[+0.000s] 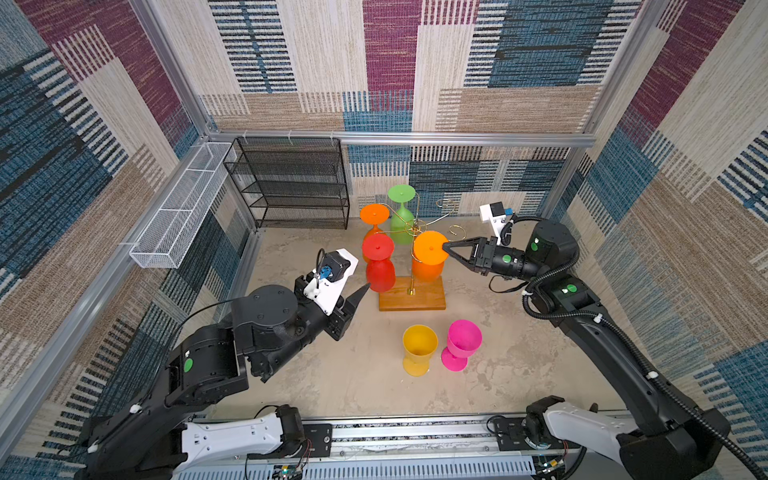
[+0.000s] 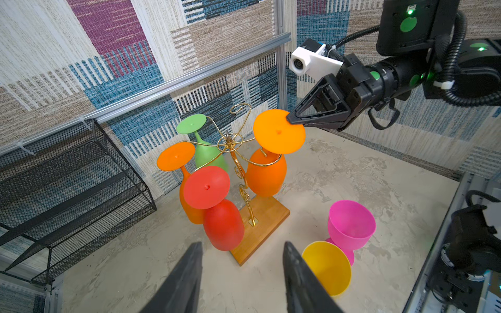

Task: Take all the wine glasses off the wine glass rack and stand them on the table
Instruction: 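Close the right gripper on the foot of the orange glass on the rack, then lift the orange glass off its hook with the right gripper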

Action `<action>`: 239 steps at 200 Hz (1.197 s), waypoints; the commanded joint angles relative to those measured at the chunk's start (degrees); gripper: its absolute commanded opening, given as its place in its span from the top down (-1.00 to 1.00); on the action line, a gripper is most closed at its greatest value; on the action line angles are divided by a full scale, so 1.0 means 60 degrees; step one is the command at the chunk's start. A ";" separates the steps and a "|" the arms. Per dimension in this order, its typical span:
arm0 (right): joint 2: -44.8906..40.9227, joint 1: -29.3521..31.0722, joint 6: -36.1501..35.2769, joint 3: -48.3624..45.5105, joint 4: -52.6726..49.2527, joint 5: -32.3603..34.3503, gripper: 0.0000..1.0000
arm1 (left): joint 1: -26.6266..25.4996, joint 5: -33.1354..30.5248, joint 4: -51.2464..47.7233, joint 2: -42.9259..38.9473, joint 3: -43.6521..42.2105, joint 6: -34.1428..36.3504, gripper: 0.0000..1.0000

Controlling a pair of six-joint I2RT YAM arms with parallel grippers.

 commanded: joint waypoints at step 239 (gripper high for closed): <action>0.0847 0.0942 -0.0520 0.1290 -0.1070 0.2029 1.00 | 0.0202 0.0184 0.0108 -0.0250 -0.0377 -0.0248 -0.01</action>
